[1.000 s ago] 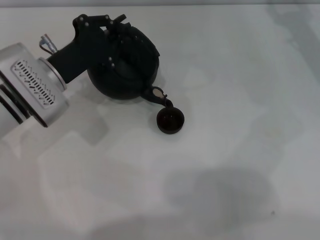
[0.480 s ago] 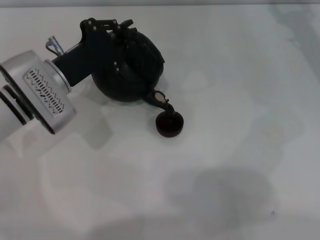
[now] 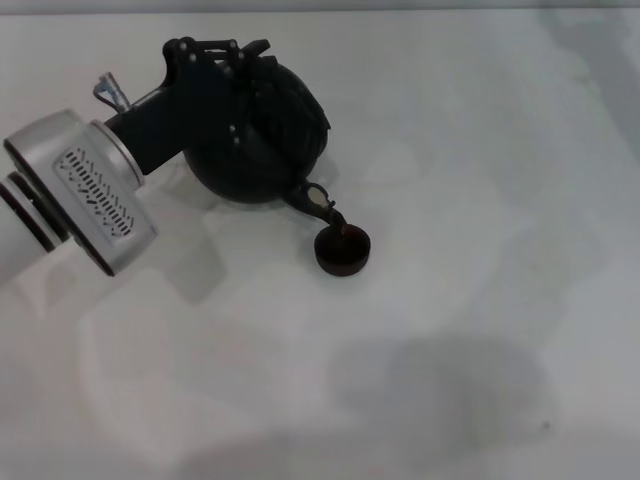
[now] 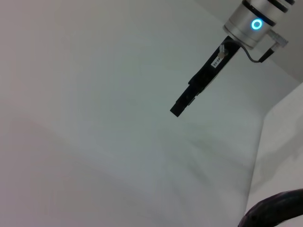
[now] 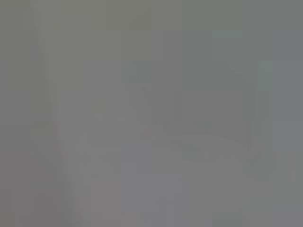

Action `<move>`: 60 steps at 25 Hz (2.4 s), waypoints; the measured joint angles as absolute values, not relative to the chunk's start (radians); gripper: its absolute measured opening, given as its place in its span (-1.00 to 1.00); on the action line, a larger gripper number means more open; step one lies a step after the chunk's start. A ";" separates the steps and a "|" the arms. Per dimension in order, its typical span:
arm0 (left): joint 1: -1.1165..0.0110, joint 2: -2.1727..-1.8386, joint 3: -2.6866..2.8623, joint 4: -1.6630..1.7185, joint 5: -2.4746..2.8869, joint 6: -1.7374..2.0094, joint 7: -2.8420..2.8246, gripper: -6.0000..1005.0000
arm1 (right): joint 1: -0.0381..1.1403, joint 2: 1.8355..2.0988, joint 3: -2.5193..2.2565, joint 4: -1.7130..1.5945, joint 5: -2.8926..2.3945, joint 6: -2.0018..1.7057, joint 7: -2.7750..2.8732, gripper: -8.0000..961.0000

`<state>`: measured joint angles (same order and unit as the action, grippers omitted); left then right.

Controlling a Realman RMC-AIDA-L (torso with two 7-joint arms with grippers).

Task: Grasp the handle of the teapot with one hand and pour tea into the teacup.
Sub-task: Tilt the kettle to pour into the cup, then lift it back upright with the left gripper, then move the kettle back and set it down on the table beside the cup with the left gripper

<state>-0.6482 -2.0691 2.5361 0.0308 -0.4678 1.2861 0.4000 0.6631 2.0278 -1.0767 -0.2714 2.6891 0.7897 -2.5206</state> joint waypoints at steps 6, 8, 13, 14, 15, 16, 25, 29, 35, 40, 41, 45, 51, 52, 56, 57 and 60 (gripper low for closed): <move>-0.646 -2.070 2.534 0.032 -0.470 1.290 0.418 -0.82 | 0.667 2.028 -1.077 -0.271 2.689 0.790 -2.520 0.74; -0.648 -2.070 2.534 0.032 -0.470 1.297 0.425 -0.82 | 0.670 2.028 -1.077 -0.271 2.695 0.790 -2.520 0.74; -0.653 -2.068 2.534 0.032 -0.471 1.304 0.429 -0.82 | 0.676 2.028 -1.077 -0.261 2.710 0.790 -2.520 0.74; -0.653 -2.068 2.534 0.032 -0.471 1.304 0.429 -0.82 | 0.676 2.028 -1.077 -0.261 2.710 0.790 -2.520 0.74; -0.654 -2.068 2.534 0.032 -0.471 1.304 0.429 -0.82 | 0.676 2.028 -1.077 -0.261 2.711 0.790 -2.520 0.74; -0.654 -2.068 2.533 0.032 -0.472 1.304 0.429 -0.82 | 0.676 2.028 -1.077 -0.261 2.711 0.790 -2.520 0.74; -0.644 -2.072 2.529 0.036 -0.475 1.310 0.345 -0.83 | 0.677 2.026 -1.077 -0.259 2.712 0.790 -2.520 0.74; -0.638 -2.072 2.529 0.047 -0.485 1.326 0.265 -0.83 | 0.673 2.024 -1.076 -0.259 2.712 0.790 -2.520 0.74; -0.590 -2.075 2.527 0.085 -0.586 1.329 0.184 -0.82 | 0.668 2.023 -1.074 -0.259 2.712 0.790 -2.522 0.74; -0.546 -2.076 2.526 0.102 -0.702 1.330 0.040 -0.81 | 0.666 2.022 -1.074 -0.259 2.712 0.790 -2.526 0.74; -0.536 -2.077 2.526 0.106 -0.728 1.328 0.011 -0.80 | 0.666 2.021 -1.074 -0.259 2.712 0.790 -2.526 0.74; -0.487 -2.082 2.526 0.131 -0.845 1.312 -0.079 -0.78 | 0.666 2.020 -1.074 -0.259 2.712 0.790 -2.528 0.74; -0.442 -2.084 2.528 0.184 -0.927 1.258 -0.087 -0.74 | 0.667 2.020 -1.074 -0.259 2.712 0.789 -2.529 0.74; -0.440 -2.084 2.528 0.185 -0.927 1.247 -0.087 -0.73 | 0.667 2.020 -1.074 -0.259 2.712 0.789 -2.529 0.74; -0.436 -2.087 2.528 0.189 -0.929 1.219 -0.089 -0.71 | 0.670 2.021 -1.074 -0.259 2.712 0.787 -2.529 0.74; -0.436 -2.088 2.528 0.190 -0.930 1.214 -0.089 -0.70 | 0.671 2.022 -1.074 -0.259 2.711 0.787 -2.530 0.74; -0.436 -2.088 2.528 0.192 -0.930 1.200 -0.089 -0.68 | 0.673 2.023 -1.074 -0.259 2.711 0.787 -2.530 0.74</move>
